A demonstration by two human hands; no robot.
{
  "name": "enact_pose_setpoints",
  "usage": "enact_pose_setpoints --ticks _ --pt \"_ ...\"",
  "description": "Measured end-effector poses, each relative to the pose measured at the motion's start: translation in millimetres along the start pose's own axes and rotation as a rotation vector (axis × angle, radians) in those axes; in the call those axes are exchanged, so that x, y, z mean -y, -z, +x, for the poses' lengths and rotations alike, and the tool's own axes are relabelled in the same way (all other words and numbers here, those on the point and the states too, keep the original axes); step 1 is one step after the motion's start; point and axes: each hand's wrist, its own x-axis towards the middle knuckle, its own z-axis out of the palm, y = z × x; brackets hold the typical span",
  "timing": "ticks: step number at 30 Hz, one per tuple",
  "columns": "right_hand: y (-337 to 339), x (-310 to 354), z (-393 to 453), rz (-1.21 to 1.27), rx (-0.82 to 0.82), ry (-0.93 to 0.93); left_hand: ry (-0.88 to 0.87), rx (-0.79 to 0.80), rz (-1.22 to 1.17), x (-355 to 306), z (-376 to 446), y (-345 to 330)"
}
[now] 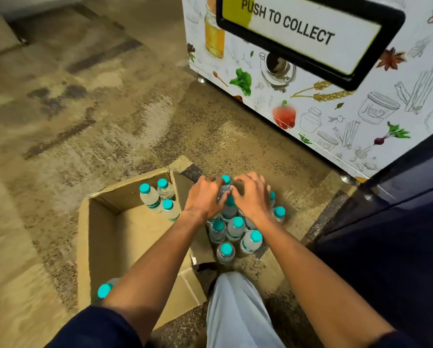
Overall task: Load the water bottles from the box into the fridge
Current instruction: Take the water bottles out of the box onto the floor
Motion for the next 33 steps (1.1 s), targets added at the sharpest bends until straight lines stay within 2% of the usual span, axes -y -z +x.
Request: enact_pose_setpoints --ticks 3,6,11,16,24,33 --pt "-9.5 36.0 -13.3 0.033 0.02 0.115 0.042 0.019 0.018 31.4 -23.2 16.1" --pt "-25.9 67.3 -31.7 0.085 0.083 0.223 0.095 0.105 0.02 68.2 -46.9 31.1" --pt "-51.2 111.6 -72.1 0.084 0.334 0.335 0.235 0.418 0.042 121.2 -95.4 51.8" --pt "-73.5 144.7 -109.6 0.026 0.52 0.392 0.29 0.534 0.093 155.1 -147.9 57.5" --pt "-104.8 172.5 -150.0 -0.077 0.674 0.417 0.379 0.633 0.19 181.0 -207.8 51.3" --pt "-127.9 181.3 -172.4 -0.107 0.707 0.362 0.39 0.58 0.271 180.2 -220.9 28.9"
